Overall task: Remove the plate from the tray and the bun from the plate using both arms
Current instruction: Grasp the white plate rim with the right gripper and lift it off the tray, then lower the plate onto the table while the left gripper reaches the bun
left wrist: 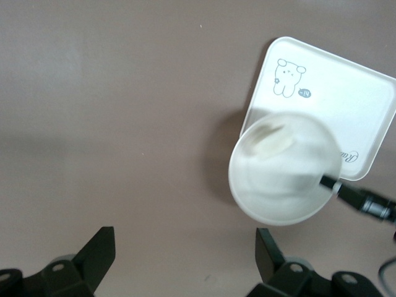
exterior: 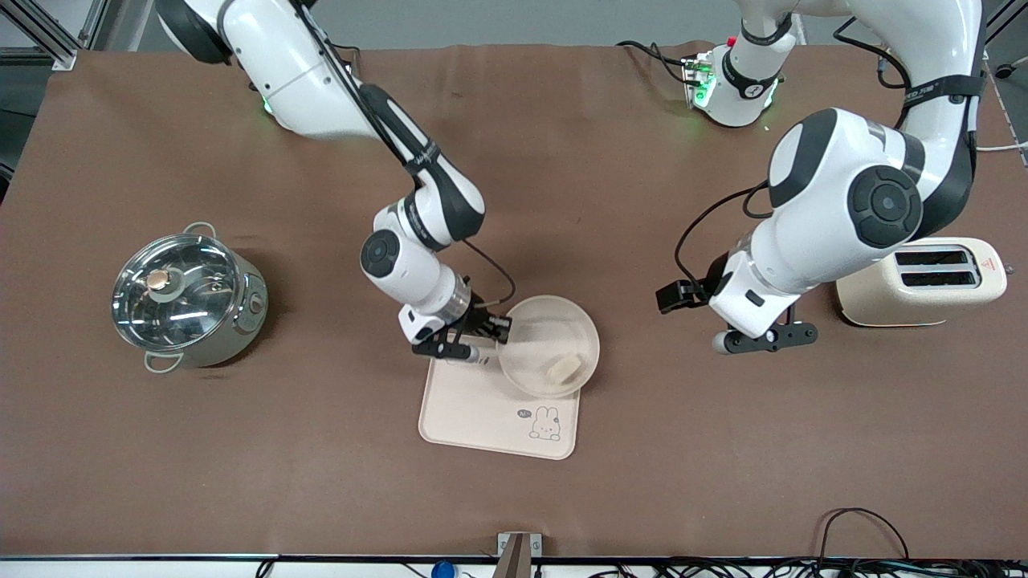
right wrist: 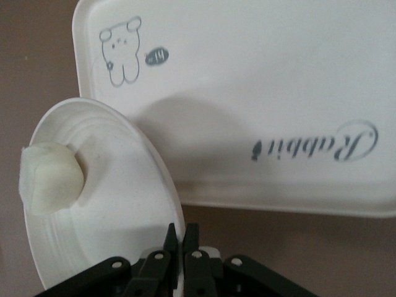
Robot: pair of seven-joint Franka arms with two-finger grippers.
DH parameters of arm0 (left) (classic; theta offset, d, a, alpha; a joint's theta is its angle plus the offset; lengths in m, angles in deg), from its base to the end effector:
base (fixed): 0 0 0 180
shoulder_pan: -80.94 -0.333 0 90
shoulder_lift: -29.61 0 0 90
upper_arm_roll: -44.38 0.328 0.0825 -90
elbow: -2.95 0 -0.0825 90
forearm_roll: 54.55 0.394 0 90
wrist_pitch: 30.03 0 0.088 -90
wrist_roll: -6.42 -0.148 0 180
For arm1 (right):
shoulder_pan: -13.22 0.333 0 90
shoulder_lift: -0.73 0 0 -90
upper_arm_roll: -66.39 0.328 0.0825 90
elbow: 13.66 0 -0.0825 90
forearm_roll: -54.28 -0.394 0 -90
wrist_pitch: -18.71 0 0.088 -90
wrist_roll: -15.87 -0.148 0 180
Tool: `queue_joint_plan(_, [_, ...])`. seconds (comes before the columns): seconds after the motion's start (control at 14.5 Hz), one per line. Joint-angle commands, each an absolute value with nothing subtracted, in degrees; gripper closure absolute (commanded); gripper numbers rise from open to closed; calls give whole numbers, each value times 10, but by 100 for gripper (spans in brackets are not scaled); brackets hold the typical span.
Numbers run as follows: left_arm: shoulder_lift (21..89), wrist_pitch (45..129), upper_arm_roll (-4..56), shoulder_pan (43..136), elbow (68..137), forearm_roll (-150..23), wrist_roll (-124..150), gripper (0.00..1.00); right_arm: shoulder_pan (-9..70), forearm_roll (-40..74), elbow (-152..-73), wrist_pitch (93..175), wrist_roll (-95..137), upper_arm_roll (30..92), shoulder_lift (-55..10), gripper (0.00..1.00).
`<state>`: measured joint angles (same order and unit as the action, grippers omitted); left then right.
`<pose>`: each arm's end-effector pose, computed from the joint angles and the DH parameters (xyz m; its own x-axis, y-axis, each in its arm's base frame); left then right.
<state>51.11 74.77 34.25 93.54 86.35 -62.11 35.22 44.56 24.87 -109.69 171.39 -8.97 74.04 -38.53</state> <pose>0.6329 -0.2657 0.4437 0.9854 0.1428 -0.0926 0.1567 -0.9734 0.1670 0.5812 0.4502 0.2002 0.9761 -0.2170 -0.0086 -0.1967 -0.8670 -0.4579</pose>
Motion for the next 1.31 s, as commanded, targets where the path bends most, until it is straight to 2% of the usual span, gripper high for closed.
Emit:
queue_joint_plan(0.0, [501,734,344,950,864,-624,402,0,439,216,-1245,1736,-81,779,-288,99])
queue_joint_plan(0.14, [490,725,344,953,868,-624,421,0,445,197,-1313,1796,-82,815,-264,99])
queue_joint_plan(0.28, [473,722,344,954,886,-624,428,0,445,173,-1368,1891,-82,866,-266,99])
queue_joint_plan(0.48, [454,738,337,965,911,-623,448,0,457,155,-1398,1948,-83,888,-269,96])
queue_joint_plan(0.55, [454,752,337,974,912,-615,462,0,463,150,-1399,1951,-83,887,-270,89])
queue_joint_plan(0.69, [460,774,333,989,915,-600,467,0,465,144,-1395,1948,-80,887,-272,61])
queue_joint_plan(0.76, [461,791,332,996,928,-594,466,0,460,144,-1390,1942,-80,887,-271,40])
queue_joint_plan(0.83, [460,822,332,1005,950,-587,467,0,458,144,-1386,1934,-83,886,-270,9])
queue_joint_plan(0.9, [459,845,332,1012,969,-585,470,0,456,143,-1382,1922,-82,880,-263,0])
queue_joint_plan(1.1, [436,895,332,1013,1034,-570,478,0,400,175,-1316,1778,-66,842,-242,0])
queue_joint_plan(1.24, [396,1032,328,1012,1149,-552,481,0,386,249,-1261,1680,-58,779,-234,0])
